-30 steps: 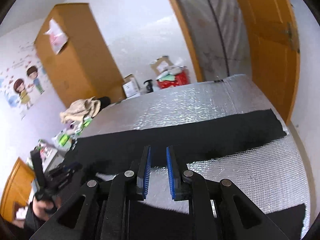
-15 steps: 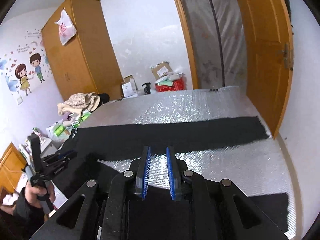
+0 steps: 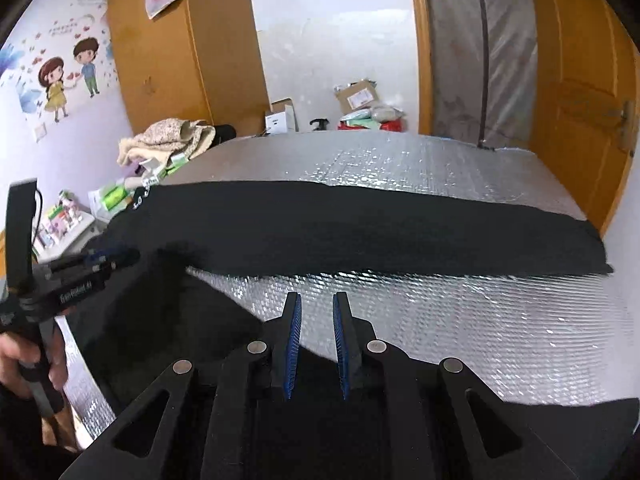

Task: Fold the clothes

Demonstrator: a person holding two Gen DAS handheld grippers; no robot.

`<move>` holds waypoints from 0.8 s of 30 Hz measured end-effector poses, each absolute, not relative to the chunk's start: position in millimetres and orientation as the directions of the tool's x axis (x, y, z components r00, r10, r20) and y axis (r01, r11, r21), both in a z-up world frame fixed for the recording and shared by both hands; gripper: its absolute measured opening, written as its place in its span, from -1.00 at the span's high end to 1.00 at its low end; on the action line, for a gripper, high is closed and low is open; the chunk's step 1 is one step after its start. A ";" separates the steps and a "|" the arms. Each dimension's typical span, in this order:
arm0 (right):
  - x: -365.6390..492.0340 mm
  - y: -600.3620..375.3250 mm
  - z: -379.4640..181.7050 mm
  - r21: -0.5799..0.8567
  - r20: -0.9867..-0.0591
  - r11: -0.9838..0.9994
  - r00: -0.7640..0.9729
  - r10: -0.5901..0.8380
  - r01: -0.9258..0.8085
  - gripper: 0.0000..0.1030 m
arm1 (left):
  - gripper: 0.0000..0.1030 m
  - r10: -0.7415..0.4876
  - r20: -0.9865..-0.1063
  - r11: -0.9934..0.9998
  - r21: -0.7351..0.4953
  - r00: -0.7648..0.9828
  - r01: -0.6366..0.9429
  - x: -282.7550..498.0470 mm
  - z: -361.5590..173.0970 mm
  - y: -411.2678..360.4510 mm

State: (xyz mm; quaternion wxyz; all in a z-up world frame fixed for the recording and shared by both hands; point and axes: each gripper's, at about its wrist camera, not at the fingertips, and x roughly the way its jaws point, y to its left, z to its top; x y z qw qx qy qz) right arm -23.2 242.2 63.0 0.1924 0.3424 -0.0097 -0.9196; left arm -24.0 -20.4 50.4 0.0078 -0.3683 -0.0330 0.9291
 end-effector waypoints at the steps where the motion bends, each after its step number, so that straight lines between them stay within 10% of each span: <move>1: -26.5 241.5 61.0 0.154 -0.625 -0.924 -0.691 -0.364 0.349 0.66 | 0.60 0.030 -0.681 -0.998 -0.067 -0.731 0.021 -24.8 49.0 -22.8; 24: -20.2 235.4 61.1 0.170 -0.651 -0.906 -0.646 -0.398 0.387 0.49 | 0.60 -0.035 -0.685 -0.997 -0.030 -0.727 0.077 -9.9 67.0 -27.3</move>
